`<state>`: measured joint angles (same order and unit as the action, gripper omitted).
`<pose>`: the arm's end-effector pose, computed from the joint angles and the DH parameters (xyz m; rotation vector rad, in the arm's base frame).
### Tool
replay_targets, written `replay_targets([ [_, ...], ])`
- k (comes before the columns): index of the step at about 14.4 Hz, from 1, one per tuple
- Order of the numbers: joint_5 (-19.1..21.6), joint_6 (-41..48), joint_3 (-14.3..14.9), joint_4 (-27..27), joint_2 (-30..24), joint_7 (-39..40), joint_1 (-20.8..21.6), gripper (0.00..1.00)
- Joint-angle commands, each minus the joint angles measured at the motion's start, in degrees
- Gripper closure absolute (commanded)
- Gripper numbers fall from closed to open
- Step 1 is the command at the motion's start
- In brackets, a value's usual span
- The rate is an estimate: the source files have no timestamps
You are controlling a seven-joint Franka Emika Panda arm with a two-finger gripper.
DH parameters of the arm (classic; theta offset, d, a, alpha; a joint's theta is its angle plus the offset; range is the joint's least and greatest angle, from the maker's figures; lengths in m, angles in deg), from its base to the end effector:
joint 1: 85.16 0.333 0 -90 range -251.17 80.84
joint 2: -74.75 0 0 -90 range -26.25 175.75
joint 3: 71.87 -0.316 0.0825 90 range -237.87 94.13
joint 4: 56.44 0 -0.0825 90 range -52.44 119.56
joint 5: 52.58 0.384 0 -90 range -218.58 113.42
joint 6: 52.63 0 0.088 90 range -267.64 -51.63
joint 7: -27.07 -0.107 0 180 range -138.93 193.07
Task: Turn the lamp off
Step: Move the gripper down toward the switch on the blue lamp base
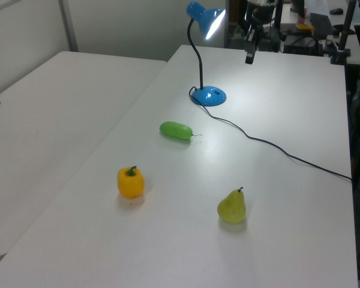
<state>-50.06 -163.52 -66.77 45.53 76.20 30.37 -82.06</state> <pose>0.5841 -0.0169 0.5434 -3.1011 -0.0153 -0.2053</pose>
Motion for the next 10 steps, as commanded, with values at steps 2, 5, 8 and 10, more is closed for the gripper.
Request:
replay_targets([
  [2,-1.02,-11.00,1.48,4.29,1.44,1.09,0.32,1.00],
  [5,-1.37,-17.15,3.42,4.29,3.90,1.01,0.06,1.00],
  [8,-1.37,-24.27,4.65,4.29,7.06,0.57,-0.82,1.00],
  [10,-1.37,-28.66,5.09,4.20,9.52,0.39,-1.52,1.00],
])
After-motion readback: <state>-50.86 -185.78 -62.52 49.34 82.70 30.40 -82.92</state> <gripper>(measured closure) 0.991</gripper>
